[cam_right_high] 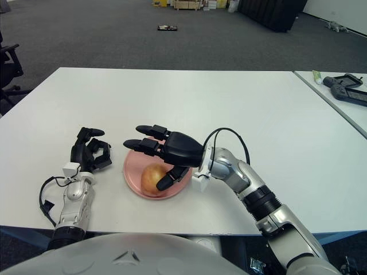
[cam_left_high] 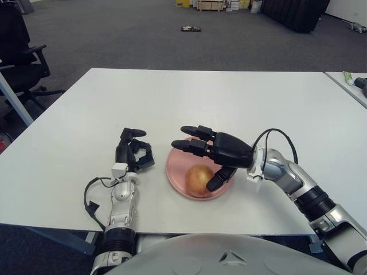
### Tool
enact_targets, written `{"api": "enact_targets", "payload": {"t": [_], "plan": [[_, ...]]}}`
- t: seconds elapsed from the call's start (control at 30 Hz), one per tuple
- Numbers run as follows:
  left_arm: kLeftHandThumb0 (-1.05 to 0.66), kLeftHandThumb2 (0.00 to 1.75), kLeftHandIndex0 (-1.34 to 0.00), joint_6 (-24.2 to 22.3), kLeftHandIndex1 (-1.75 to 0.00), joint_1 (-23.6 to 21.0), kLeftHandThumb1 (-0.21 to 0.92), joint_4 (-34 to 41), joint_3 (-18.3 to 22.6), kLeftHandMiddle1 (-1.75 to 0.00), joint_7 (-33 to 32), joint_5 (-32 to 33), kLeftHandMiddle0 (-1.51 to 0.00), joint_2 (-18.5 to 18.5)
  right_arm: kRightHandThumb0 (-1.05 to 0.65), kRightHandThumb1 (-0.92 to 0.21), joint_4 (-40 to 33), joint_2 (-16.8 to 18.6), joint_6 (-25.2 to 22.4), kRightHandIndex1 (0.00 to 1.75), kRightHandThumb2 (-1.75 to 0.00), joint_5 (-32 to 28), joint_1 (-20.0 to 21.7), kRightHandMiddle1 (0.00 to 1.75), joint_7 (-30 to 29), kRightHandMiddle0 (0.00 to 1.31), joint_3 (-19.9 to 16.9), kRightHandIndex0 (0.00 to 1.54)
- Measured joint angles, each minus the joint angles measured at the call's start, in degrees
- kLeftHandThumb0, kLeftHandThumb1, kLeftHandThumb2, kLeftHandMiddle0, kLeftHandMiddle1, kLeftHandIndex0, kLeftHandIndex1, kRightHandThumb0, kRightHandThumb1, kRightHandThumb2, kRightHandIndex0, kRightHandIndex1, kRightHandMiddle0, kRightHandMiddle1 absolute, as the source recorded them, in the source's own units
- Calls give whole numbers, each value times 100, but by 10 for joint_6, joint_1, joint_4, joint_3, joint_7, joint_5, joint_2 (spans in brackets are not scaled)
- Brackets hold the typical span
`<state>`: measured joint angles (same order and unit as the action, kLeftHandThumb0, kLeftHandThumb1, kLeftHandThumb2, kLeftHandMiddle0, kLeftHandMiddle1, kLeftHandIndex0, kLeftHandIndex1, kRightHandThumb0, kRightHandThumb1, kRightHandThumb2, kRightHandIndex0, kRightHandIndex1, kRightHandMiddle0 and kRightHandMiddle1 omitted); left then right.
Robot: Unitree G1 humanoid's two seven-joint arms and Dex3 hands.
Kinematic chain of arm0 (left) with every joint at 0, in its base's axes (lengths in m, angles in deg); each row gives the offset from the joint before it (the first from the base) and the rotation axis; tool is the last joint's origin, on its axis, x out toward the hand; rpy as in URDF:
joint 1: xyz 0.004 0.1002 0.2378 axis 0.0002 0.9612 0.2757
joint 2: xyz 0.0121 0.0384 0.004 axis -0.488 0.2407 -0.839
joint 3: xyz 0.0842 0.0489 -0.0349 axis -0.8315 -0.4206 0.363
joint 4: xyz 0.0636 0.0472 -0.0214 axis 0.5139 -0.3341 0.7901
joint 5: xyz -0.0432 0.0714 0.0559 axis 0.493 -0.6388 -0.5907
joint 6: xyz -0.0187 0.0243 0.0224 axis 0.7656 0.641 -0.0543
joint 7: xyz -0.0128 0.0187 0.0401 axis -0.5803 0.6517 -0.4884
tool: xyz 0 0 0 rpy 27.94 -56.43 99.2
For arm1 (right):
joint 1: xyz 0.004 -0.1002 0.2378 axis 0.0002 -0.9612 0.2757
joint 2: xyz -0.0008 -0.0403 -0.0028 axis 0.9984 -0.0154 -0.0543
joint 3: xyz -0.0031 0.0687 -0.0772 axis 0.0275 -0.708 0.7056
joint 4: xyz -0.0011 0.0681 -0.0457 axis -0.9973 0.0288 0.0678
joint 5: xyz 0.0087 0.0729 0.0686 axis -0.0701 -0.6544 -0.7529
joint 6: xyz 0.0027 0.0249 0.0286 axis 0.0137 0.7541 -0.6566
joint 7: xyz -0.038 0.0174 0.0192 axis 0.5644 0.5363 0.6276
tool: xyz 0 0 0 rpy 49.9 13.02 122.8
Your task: Put the apple into the plate.
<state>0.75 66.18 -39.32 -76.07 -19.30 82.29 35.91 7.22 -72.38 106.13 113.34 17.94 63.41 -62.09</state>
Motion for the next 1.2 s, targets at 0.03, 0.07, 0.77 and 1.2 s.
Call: {"api": "enact_targets", "payload": {"t": [0.03,0.07,0.77,1.2], "plan": [[-1,145,-47,1,-174,0,21,0,0,-174,0,0,-68,0,-105,-92,3,2,5,0,-69,-1,1,0,0,0,-3,0],[-1,141,-44,1,-174,0,25,0,-1,-174,0,-1,-65,0,-105,-92,6,5,11,0,-68,-3,3,0,-1,0,-6,0],[-1,124,-40,4,-175,-4,36,-7,4,-163,-1,3,-59,-4,-105,-92,-53,41,-39,0,-90,-148,-19,0,5,0,-111,0],[-1,117,-39,-9,-175,-5,40,-5,8,-158,1,14,-58,-3,-60,-85,-30,227,-26,117,-92,-135,-91,142,-242,14,-264,29]]}}
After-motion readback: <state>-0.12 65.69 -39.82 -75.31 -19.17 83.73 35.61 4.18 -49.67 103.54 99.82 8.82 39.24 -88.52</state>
